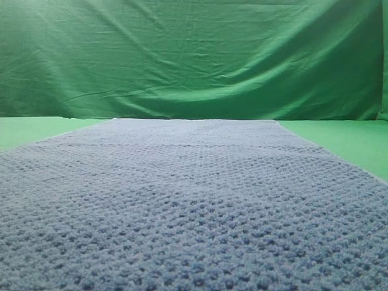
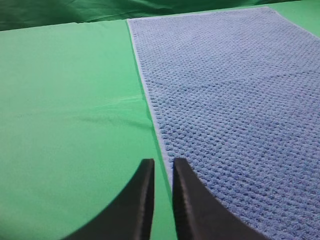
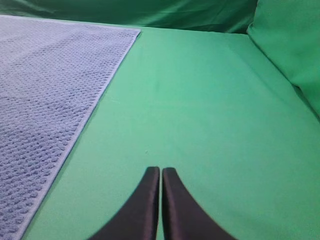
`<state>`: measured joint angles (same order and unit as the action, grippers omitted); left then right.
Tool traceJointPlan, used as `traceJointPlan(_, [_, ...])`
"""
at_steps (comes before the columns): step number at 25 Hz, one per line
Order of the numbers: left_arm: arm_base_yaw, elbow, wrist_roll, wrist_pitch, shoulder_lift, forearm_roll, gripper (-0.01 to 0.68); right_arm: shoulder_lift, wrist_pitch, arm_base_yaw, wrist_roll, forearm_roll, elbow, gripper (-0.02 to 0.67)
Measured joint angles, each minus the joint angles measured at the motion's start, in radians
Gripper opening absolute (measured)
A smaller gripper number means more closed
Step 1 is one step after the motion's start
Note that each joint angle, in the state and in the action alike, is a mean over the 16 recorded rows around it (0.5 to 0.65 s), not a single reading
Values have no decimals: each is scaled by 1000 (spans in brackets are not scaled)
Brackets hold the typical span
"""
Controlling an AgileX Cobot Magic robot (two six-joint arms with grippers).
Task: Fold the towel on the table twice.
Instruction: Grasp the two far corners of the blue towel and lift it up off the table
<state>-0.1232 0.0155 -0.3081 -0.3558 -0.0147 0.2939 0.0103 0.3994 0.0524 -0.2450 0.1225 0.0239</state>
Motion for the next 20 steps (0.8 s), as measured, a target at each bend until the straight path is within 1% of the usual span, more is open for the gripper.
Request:
traceJointPlan(10, [0,0,0,0,0,0,95,0,0,0,0,-1,0,0])
traceJointPlan(15, [0,0,0,3,0,0,95,0,0,0,-7,-23,0,0])
traceJointPlan(20, [0,0,0,48,0,21,95,0,0,0,-28,-56,0,0])
